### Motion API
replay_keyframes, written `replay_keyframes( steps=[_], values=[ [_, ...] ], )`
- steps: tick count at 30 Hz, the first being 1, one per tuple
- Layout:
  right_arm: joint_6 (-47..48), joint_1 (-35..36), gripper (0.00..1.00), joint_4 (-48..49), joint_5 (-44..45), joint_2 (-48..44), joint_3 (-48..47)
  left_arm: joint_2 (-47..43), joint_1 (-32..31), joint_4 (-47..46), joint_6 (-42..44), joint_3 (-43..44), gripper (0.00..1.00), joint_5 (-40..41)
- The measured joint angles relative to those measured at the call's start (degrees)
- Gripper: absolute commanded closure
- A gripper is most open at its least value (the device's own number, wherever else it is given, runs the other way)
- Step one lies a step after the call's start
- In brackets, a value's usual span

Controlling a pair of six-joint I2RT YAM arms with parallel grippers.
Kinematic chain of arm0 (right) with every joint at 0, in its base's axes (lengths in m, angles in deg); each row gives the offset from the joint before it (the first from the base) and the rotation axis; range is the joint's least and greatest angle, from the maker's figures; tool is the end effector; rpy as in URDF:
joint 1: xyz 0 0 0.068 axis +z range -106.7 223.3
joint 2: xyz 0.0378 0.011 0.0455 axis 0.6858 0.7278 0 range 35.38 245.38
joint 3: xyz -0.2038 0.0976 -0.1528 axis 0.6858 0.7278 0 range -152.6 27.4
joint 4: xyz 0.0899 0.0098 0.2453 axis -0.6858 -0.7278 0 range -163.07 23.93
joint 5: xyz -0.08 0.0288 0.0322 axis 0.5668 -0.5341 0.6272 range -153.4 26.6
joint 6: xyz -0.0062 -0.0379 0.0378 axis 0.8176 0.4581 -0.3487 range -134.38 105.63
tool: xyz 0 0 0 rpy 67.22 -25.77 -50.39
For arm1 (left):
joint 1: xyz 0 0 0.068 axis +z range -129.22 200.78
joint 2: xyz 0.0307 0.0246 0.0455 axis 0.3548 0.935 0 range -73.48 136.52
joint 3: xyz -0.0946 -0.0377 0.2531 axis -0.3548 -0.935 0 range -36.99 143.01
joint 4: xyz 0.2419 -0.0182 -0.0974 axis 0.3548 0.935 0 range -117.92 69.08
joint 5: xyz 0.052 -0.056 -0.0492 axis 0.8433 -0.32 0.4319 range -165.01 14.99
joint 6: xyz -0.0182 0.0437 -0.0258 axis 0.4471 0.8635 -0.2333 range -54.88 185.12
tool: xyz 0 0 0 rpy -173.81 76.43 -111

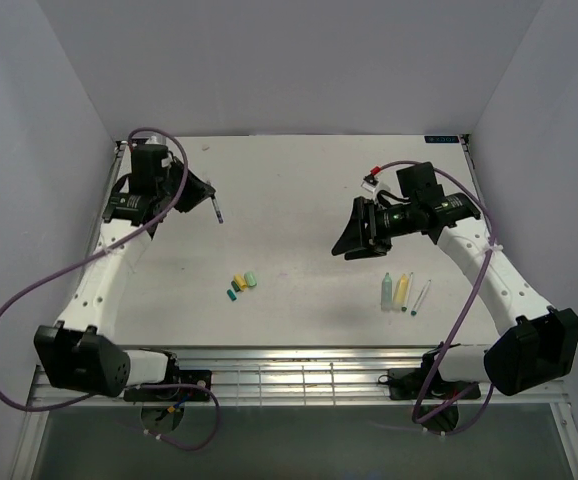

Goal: Open the pen caps

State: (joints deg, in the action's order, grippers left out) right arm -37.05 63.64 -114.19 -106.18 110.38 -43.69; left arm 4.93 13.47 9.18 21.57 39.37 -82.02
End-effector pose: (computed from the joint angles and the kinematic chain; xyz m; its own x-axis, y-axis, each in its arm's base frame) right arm 0.2371 0.1138 0.3328 -0.9315 -0.0435 -0.3612 -0.3119 0.6066 0.7312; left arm 0.2957 -0.0423 0.3544 -0.6055 -0.6118 -0.5089 -0.2721 0.7601 -0.5901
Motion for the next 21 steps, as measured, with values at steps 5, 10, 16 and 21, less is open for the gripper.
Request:
replay_keyframes(
  steps=[5,10,16,21],
  values=[
    [-8.11,3.54,0.39,10.62,-6.45,0.46,2.62,-12.94,-11.06,-2.21,-5.57,-8.63,1.00,-1.38],
    [-17.31,10.45,0.33,24.28,-9.94,4.98,1.36,-13.44,-18.45,-4.37,-8.28,-11.74,1.00,-2.03],
    [-23.41,14.16,0.32,34.49,-9.01,12.13,-2.86,-11.87,-21.86,-6.56,-9.31,-11.74,1.00,-2.01],
    [-27.52,15.69,0.37,40.98,-7.02,12.68,-2.16,-11.54,-22.12,-8.70,-9.51,-11.74,1.00,-2.16]
  ],
)
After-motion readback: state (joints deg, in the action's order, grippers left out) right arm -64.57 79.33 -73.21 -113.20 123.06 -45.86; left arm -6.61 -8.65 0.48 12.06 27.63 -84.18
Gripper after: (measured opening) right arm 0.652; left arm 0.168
